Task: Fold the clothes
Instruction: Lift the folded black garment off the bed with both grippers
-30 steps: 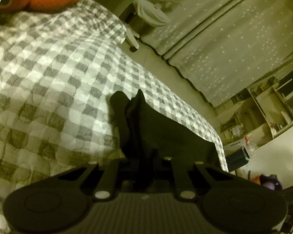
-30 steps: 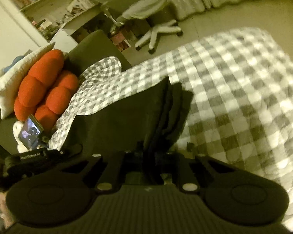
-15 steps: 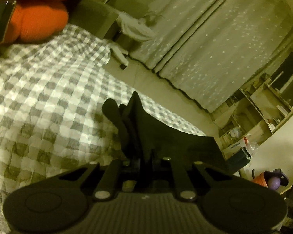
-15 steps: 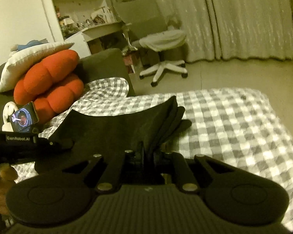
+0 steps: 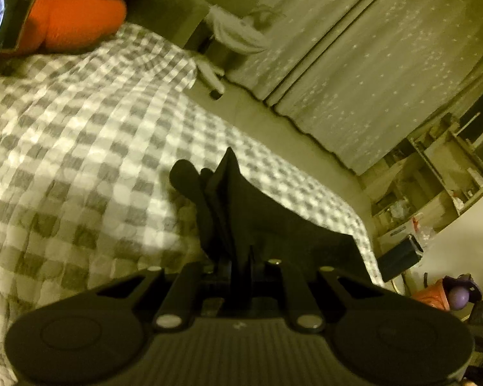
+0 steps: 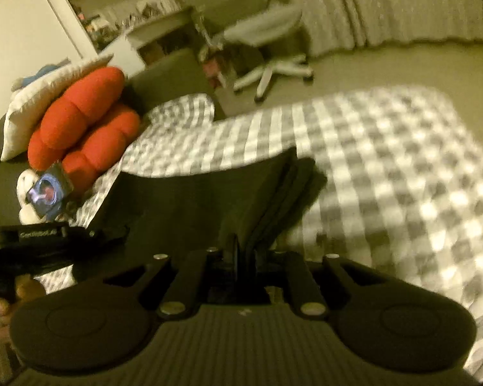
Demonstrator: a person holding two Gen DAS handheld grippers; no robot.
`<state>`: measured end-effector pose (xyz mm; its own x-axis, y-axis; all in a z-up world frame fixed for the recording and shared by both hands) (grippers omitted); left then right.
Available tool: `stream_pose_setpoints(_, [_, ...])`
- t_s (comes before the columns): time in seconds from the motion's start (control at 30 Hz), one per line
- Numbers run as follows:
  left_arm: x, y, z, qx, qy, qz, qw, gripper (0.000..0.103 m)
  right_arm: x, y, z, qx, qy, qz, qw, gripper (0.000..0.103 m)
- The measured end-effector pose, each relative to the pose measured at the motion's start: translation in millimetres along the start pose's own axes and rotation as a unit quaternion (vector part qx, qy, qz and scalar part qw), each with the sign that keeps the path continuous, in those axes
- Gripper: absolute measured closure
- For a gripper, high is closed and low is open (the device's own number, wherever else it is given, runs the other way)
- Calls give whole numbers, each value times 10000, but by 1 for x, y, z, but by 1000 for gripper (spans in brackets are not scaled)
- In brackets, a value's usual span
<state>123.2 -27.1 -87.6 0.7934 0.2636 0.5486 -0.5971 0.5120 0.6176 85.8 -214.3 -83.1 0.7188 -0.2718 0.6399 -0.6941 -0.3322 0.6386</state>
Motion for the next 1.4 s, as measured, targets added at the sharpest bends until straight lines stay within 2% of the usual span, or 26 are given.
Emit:
stream_pose_setpoints(0.07, [-2, -2, -3, 32, 26, -36, 10000, 94, -3, -2, 2, 126, -123, -207, 9996, 83])
stream_pose_setpoints(0.17, [-6, -4, -8, 67, 65, -92, 9999, 94, -5, -5, 5, 329, -385, -474, 9976, 53])
stream_pose_setpoints(0.27, [-8, -6, -10, 70, 107, -132, 9998, 94, -6, -7, 10, 542, -640, -698, 9940, 52])
stream_pose_setpoints(0.4, [-9, -5, -10, 80, 123, -153, 9998, 94, -2, -14, 14, 877, -626, -920, 9899, 51])
stream_pose_setpoints(0.83, [-9, -6, -10, 91, 149, -171, 9997, 94, 16, -33, 11, 980, -514, -661, 9917, 51])
stream_pose_setpoints(0.93, [-10, -7, -10, 76, 170, -175, 9997, 94, 18, -36, 11, 900, -383, -600, 9934, 57])
stream_pose_setpoints(1.1, [-10, -9, -11, 52, 227, -192, 9995, 93, 18, -39, 12, 691, -230, -486, 9962, 76])
stream_pose_setpoints(1.3, [-9, -11, -12, 15, 298, -217, 9993, 93, 16, -40, 6, 396, 28, -337, 9986, 88])
stream_pose_setpoints(1.4, [-9, -11, -12, 3, 305, -223, 9993, 93, 16, -39, 2, 243, 144, -256, 9993, 89])
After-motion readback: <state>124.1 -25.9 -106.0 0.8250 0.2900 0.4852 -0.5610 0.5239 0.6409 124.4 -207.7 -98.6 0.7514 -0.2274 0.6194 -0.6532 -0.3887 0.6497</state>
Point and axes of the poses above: each gripper's, at about its wrist camera, not at the fingertips, and y roughly against the way its jaws point, z to its right, x to its top, the point moved 10 cm from there along -y, roughly the way its jaws point, and after that the axes turned 2 degrees about -z, right-handed, at the moved point
